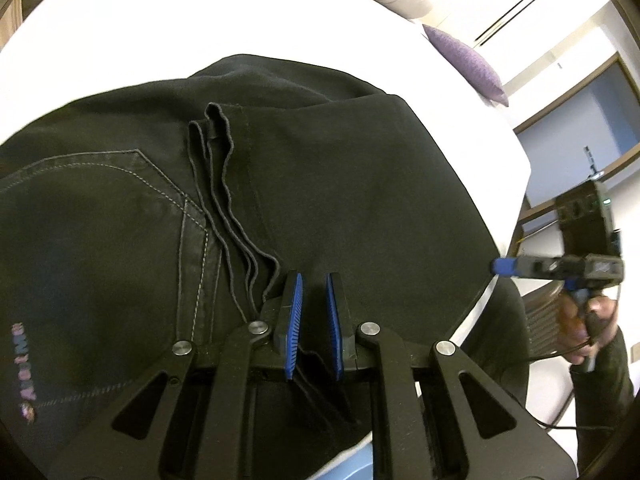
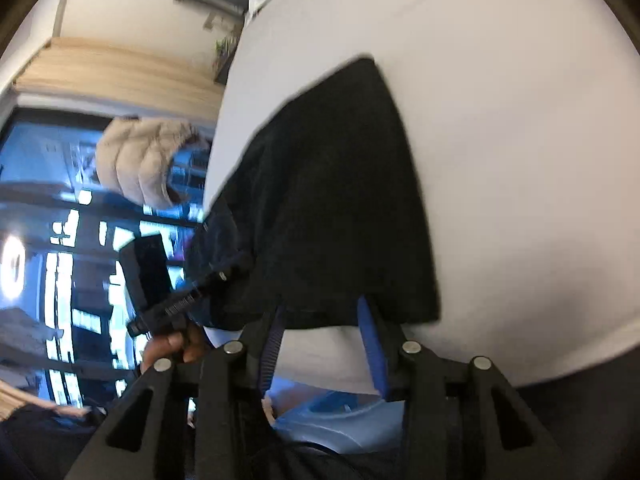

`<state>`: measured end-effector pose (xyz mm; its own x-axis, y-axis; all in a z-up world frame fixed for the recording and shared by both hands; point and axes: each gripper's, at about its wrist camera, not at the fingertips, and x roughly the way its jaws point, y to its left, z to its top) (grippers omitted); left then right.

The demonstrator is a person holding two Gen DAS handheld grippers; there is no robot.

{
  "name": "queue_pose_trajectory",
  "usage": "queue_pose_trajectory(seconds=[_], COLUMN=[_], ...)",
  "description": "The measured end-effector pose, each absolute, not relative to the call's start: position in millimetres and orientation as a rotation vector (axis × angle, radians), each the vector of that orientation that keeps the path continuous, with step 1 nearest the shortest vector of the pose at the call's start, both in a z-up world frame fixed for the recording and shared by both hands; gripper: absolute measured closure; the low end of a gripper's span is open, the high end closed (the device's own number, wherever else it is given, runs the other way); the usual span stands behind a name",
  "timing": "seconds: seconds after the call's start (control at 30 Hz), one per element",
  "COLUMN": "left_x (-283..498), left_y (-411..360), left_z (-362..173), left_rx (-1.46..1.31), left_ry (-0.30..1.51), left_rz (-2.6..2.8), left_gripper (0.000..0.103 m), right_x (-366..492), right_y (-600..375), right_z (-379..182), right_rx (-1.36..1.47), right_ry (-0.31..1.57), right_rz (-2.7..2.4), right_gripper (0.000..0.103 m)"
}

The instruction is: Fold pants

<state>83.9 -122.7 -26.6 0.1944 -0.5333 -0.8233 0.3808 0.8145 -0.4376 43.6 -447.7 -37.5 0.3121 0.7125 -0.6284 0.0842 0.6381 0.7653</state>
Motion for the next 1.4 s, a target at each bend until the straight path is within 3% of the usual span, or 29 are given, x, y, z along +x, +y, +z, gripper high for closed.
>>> queue_pose_trajectory(seconds=[0.17, 0.33, 0.4, 0.43, 0.5, 0.6, 0.8, 1.0, 1.07, 1.1, 1.13, 1.17, 1.4], left_x=[70.4, 53.3, 48.4, 46.3, 42.0, 32.3, 10.0, -27.1, -40.5, -48.0, -53.4, -60.7, -67.9], left_y=[-122.2, -104.7, -92.7, -86.3, -72.6, -49.9, 18.7, 90.5, 109.1, 120.2, 126.6, 134.9, 165.4], left_z=[1.8, 22.6, 25.8, 27.0, 28.2, 32.7, 27.4, 23.8, 18.4, 12.3, 10.2, 6.7, -23.0], left_rx=[-0.082, -0.054, -0.068, -0.079, -0.104, -0.149, -0.387, -0.615, -0.728, -0.809, -0.845, -0.901, -1.177], left_ry=[1.184, 1.154, 1.151, 1.152, 1.154, 1.140, 1.124, 1.056, 1.025, 1.002, 0.988, 0.956, 0.881], left_rz=[-0.627, -0.570, -0.541, -0.528, -0.504, -0.475, -0.378, -0.249, -0.237, -0.221, -0.203, -0.180, -0.201], left_gripper=[0.091, 0.091, 0.091, 0.091, 0.091, 0.091, 0.091, 0.091, 0.079, 0.051, 0.015, 0.008, 0.008], right_x=[66.0, 111.2, 127.0, 133.9, 138.8, 131.9, 129.5, 153.8, 161.0, 160.4, 159.0, 158.1, 150.1], right_y=[-439.0, -399.2, -381.8, -372.4, -357.4, -343.1, -313.3, -270.9, -262.8, -257.5, -257.3, -257.9, -274.7], right_z=[-2.2, -16.5, -35.0, -53.2, -74.8, -58.4, -22.6, -25.6, -28.7, -29.9, -29.7, -31.0, -37.7], right_rx=[0.849, 0.854, 0.887, 0.893, 0.830, 0.698, 0.684, 0.703, 0.719, 0.721, 0.721, 0.720, 0.780], right_ry=[1.061, 1.092, 1.129, 1.179, 1.250, 1.211, 1.162, 1.195, 1.205, 1.207, 1.209, 1.212, 1.205], right_rz=[0.535, 0.608, 0.616, 0.588, 0.494, 0.480, 0.580, 0.683, 0.698, 0.702, 0.705, 0.708, 0.705], right_gripper=[0.059, 0.057, 0.045, 0.030, 0.036, 0.025, 0.025, 0.025, 0.025, 0.025, 0.025, 0.025, 0.026])
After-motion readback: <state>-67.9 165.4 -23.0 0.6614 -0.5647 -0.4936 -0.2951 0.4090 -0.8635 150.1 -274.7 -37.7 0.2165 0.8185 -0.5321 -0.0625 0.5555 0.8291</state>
